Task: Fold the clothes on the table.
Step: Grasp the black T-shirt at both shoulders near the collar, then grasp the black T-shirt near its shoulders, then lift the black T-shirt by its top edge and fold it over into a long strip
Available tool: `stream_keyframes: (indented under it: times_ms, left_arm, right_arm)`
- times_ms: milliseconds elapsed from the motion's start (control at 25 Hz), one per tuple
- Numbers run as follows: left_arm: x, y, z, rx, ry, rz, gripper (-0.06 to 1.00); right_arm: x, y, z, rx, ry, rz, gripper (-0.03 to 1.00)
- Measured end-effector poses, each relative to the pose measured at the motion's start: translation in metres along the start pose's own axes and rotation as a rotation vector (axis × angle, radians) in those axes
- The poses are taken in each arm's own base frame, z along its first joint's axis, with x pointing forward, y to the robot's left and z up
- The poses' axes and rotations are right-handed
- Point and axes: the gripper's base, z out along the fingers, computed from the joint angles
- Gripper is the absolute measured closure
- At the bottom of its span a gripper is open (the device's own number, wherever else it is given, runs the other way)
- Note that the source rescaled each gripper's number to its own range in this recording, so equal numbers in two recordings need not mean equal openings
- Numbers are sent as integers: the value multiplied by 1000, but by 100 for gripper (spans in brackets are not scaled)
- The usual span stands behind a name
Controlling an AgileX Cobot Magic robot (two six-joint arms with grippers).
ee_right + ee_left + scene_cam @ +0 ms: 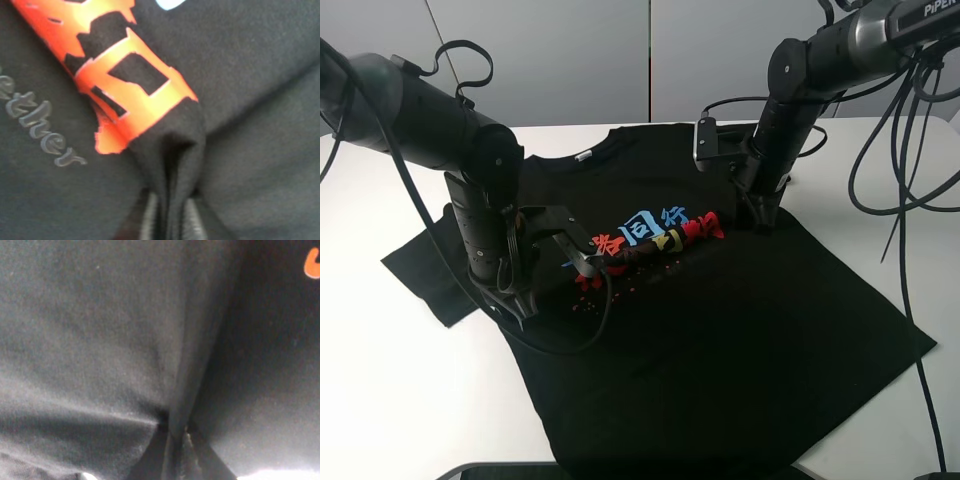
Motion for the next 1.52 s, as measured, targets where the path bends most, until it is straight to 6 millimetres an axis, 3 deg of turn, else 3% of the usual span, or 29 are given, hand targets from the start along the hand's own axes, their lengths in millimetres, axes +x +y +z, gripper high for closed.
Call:
stream_keyframes:
  times_ms: [440, 640, 880, 1080, 1360, 1520]
  left_arm:
    - [0, 0, 0, 0, 0, -2, 94]
    - [1, 1, -13, -25, -41, 8, 94]
    - [11, 3, -70, -139, -195, 30, 94]
    - [20, 7, -135, -244, -302, 21, 94]
    - [33, 15, -216, -387, -361, 0, 94]
    - [35, 18, -244, -430, -385, -19, 94]
  right_arm:
    - [0, -1, -4, 17, -3, 80, 97]
    - [-3, -2, -38, 100, -41, 99, 97]
    - [-5, 3, -93, 221, -110, 132, 97]
    - [-4, 13, -137, 302, -163, 166, 97]
    - [7, 42, -206, 416, -208, 197, 97]
    - [18, 63, -243, 492, -218, 237, 97]
